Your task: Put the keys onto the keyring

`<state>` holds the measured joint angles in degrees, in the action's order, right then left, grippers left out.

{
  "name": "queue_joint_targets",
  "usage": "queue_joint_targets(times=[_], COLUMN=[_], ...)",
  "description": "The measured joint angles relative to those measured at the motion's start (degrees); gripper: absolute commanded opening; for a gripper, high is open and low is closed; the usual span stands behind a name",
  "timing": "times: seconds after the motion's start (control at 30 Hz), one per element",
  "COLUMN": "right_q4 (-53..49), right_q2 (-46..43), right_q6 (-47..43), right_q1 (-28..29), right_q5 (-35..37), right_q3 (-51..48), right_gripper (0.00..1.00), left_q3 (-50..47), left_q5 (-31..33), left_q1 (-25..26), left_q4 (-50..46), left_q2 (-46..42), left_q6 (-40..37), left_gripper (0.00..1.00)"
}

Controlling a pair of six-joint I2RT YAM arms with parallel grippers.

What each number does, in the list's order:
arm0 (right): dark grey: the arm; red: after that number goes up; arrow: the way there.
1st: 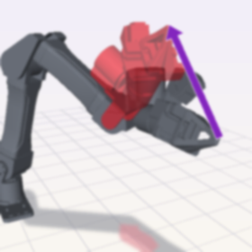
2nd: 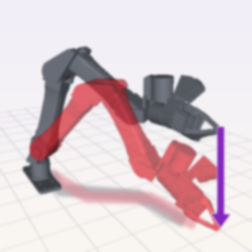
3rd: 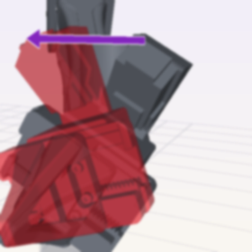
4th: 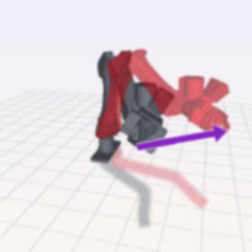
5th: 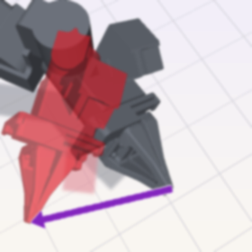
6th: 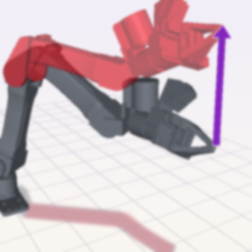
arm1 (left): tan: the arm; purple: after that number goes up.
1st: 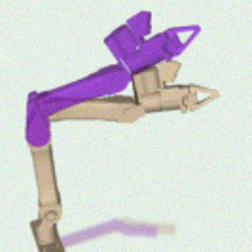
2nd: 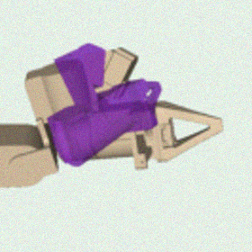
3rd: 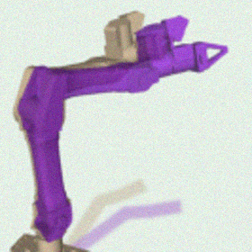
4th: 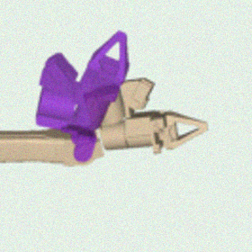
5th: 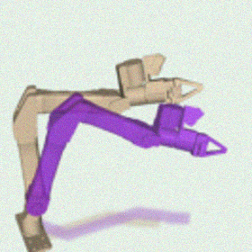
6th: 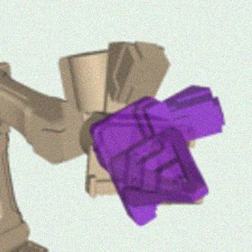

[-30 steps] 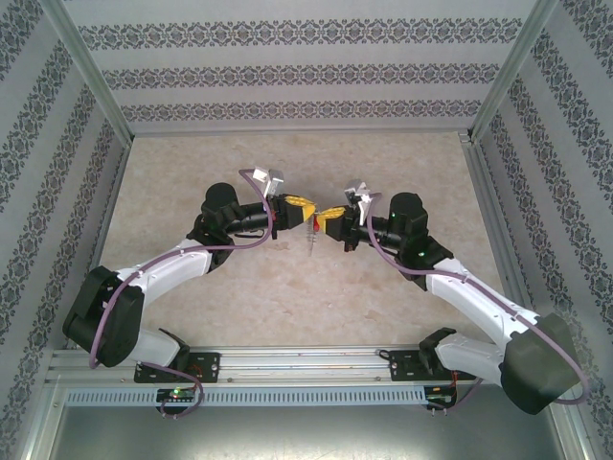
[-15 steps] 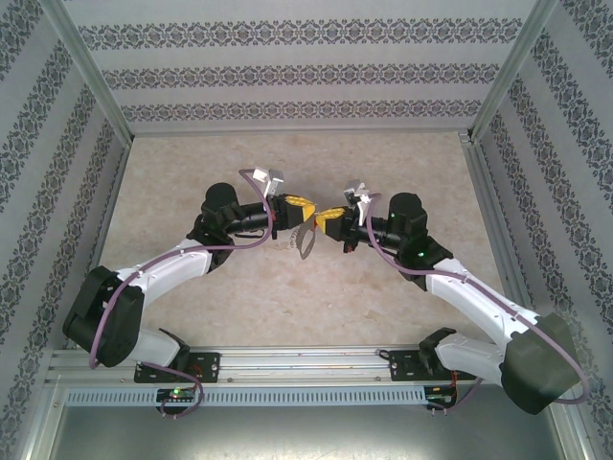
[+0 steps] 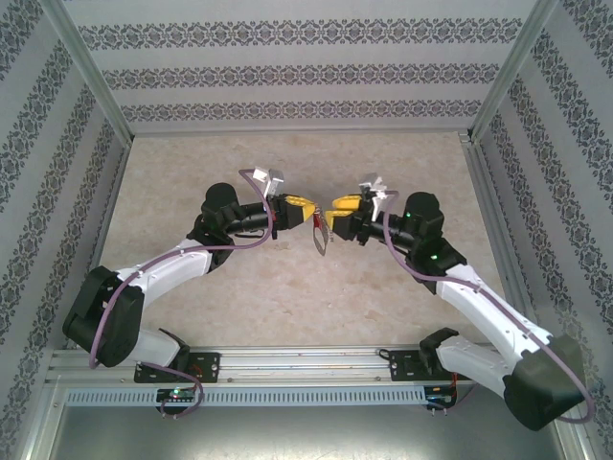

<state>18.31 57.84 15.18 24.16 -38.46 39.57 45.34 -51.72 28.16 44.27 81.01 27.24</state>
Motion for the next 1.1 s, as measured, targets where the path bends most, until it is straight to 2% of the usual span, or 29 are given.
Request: queue_joint_targets(times=[0.23,0.63,0.8,1.1], right_q4=[1.51,6.21,8.17,8.7], right_q2=[-2.01,5.53,7.32,6.8], right_q6=[3.48,8.0,8.96,8.96], right_q1=[-2.71,-2.91,-1.46,0.5], right_q5=[3.34,5.42,5.44,6.29], right_q3=[0.0,0.02,0.02,0.02], right_gripper=[0.44,0.42,0.4,0.39], left_q3=[0.0,0.0,0.0,0.0], left_q5=[1.07,3.21,5.16,7.39], left_q1=[0.04,1.51,1.57,1.86], left_q4=[4.46,11.65,15.65,17.2], left_q2=[0.7,3.56,4.92,5.75], left_q6=[2.01,5.84,7.21,7.76], left_gripper=[0.0,0.0,0.0,0.0])
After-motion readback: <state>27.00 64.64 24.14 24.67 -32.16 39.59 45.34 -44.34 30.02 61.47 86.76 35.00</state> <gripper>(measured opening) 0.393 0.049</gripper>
